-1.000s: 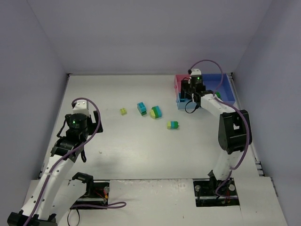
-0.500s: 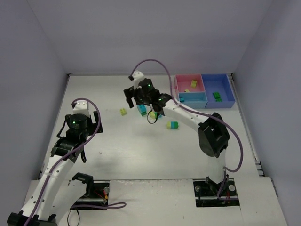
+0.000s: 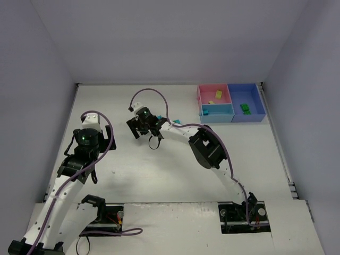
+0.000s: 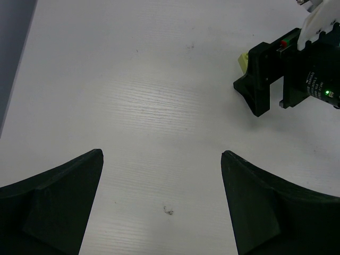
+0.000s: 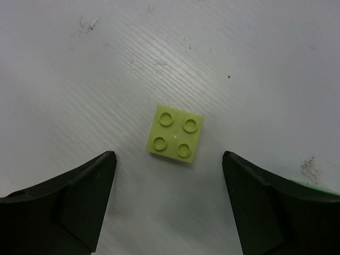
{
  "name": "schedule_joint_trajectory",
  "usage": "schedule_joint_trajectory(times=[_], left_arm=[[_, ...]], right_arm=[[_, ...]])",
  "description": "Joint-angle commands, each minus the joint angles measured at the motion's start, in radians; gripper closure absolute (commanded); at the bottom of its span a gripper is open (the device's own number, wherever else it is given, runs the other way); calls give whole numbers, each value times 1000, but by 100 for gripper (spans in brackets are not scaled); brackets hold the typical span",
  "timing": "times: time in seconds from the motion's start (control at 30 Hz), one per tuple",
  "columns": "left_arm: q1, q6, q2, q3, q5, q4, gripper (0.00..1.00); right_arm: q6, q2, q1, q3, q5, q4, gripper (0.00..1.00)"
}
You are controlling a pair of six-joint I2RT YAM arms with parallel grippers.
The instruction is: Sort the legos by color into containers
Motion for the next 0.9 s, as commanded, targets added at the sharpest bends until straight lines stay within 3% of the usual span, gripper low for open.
schedule_joint_trajectory(times=[0.0, 0.2, 0.3, 0.4, 0.5, 0.53, 0.6, 0.77, 0.87], left_arm=[[-7, -1, -7, 26, -13, 37, 15], [-7, -1, 0, 28, -12, 40, 15], [-7, -1, 5, 28, -13, 40, 15], [-7, -1, 6, 28, -15, 39, 15], [-7, 0, 8, 28, -18, 39, 15], [-7, 0, 6, 28, -19, 37, 15], [-5, 0, 6, 26, -22, 36, 15], [-7, 2, 6, 28, -24, 36, 15], [-7, 3, 5, 28, -19, 37, 15]], right_arm=[[31, -22, -1, 81, 34, 49, 23], [33, 13, 3, 101, 33, 58, 33], [39, 36, 3, 108, 34, 58, 43], [47, 42, 2, 108, 33, 58, 58], [43, 41, 2, 119, 40, 58, 77], [39, 39, 3, 131, 42, 58, 91], [21, 19, 2, 142, 63, 58, 100], [-24, -140, -43, 109, 117, 89, 100], [-36, -261, -139, 23, 139, 116, 100]])
